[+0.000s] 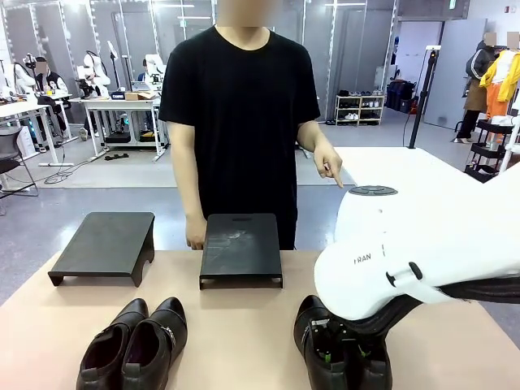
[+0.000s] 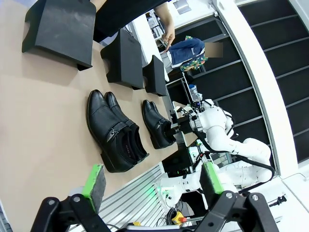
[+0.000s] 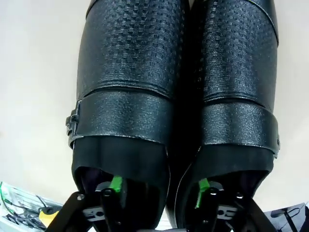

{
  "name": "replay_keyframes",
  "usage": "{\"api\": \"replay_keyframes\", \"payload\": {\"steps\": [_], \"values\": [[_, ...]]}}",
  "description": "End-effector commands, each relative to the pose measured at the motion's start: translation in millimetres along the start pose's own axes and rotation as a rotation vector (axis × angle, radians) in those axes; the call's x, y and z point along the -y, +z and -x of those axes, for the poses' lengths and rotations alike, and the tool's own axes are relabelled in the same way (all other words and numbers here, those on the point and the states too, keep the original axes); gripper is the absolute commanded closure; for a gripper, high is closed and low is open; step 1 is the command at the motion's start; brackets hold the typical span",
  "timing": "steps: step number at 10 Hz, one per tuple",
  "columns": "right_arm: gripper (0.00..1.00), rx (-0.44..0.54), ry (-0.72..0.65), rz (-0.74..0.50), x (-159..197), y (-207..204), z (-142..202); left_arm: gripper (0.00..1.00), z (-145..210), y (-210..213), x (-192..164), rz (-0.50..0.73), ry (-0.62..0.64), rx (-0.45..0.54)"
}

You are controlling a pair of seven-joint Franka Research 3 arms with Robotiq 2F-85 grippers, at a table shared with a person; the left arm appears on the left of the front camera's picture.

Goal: Place the shoes on the stand as instructed by the person.
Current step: Pick up one pair of Shoes and place it on the Shoes Stand indicated by the person.

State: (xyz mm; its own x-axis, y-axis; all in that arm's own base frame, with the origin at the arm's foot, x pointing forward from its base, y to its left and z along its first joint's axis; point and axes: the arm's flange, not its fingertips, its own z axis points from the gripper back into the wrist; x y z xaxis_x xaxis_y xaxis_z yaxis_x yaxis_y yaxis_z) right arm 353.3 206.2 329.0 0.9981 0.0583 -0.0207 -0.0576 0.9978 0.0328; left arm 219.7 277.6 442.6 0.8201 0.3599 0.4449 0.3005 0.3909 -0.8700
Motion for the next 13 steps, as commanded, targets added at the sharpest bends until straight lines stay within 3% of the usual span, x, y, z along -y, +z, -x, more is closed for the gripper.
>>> {"api": "replay_keyframes", "payload": {"steps": [1, 3, 8, 13], "values": [[1.00, 0.046, -0.049, 0.022, 14, -16, 39, 0.00, 1, 1, -1, 0.018, -0.019, 0.004], [0.96, 0.046, -0.054, 0.029, 14, -17, 42, 0.00, 1, 1, -1, 0.018, -0.019, 0.004], [1.00, 0.057, -0.051, 0.019, 17, -5, 37, 0.00, 1, 1, -1, 0.018, -0.019, 0.004], [1.00, 0.127, 0.027, -0.032, 41, 95, 24, 0.00, 1, 1, -1, 0.018, -0.019, 0.004]]}}
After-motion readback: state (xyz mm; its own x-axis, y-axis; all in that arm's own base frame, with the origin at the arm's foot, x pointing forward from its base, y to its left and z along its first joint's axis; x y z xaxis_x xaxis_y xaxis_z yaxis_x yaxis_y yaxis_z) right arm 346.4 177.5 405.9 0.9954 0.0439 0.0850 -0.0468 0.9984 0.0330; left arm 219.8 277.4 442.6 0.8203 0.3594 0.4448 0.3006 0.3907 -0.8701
